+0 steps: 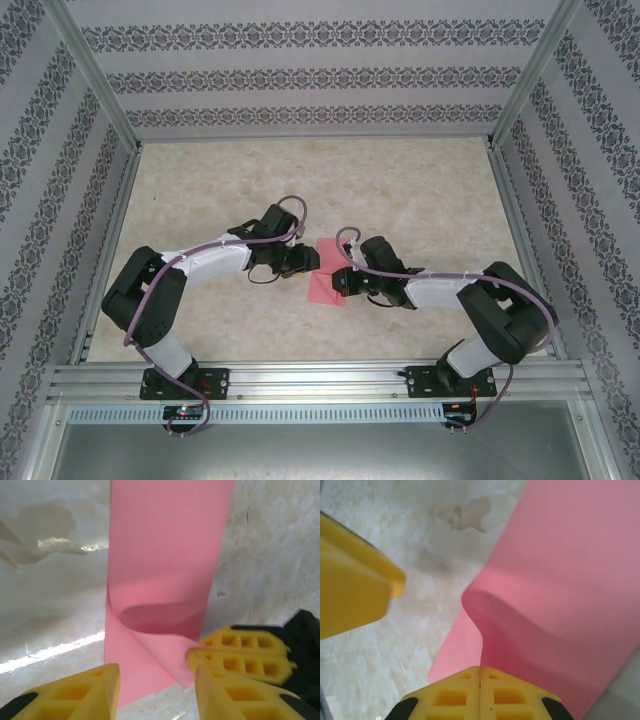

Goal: Fold a paper plane with a square sheet of paper (pick it up from the middle)
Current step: Fold the triangle a second time at the center of the table.

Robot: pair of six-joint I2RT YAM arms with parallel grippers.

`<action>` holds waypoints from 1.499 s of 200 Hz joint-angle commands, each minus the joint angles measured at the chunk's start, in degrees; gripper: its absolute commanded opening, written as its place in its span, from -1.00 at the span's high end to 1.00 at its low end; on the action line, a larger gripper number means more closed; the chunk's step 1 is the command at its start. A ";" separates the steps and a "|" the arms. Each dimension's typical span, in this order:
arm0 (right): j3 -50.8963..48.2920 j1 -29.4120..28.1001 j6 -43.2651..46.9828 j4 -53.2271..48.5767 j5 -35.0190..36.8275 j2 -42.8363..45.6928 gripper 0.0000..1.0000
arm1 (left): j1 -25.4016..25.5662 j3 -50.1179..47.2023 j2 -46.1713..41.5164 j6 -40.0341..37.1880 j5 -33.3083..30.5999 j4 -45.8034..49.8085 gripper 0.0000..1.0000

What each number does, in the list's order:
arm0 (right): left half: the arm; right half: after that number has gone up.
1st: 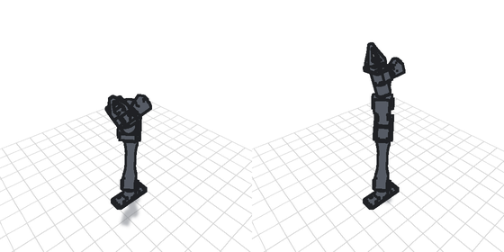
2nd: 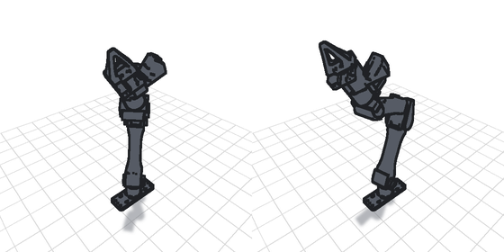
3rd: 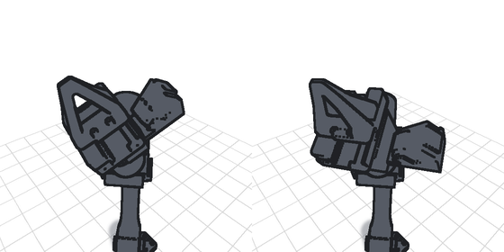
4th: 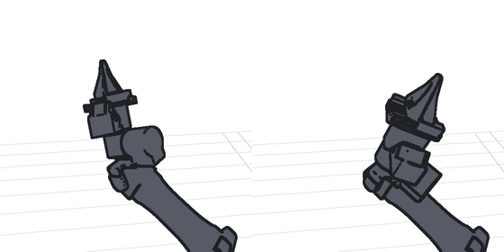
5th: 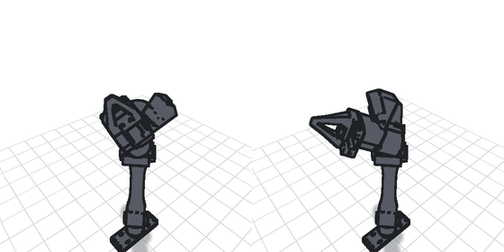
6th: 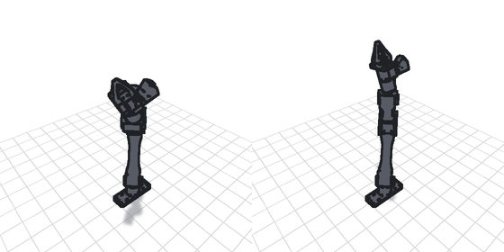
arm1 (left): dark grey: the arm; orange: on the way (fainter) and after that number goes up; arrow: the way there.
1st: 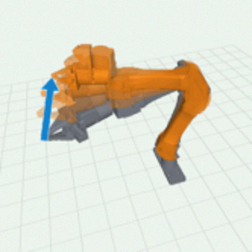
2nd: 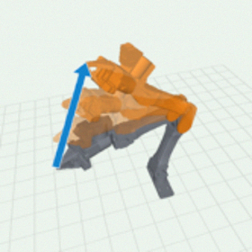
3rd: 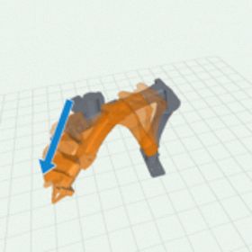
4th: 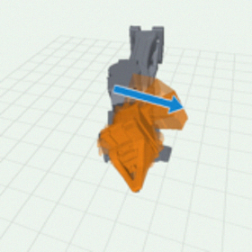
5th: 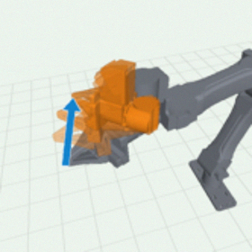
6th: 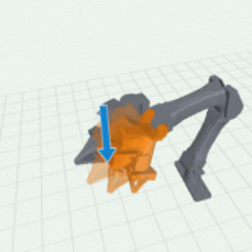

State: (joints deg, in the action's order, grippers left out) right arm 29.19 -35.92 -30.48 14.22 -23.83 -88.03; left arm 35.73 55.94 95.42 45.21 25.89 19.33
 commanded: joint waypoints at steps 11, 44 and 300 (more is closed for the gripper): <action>1.39 2.65 -2.80 2.66 -8.76 -2.28 0.87 | 1.09 -0.39 1.19 -2.21 4.87 -3.23 0.12; 1.48 4.86 -2.83 2.53 -10.25 -2.25 0.84 | 1.96 0.54 2.55 -3.21 6.21 -2.87 0.13; 7.84 10.77 4.10 -8.83 -12.66 -6.16 0.74 | 5.85 2.52 11.07 -5.93 1.79 1.15 0.66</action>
State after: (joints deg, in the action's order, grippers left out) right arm 34.87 -25.71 -28.91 6.70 -36.32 -93.30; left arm 40.69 57.69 105.56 40.71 29.04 19.05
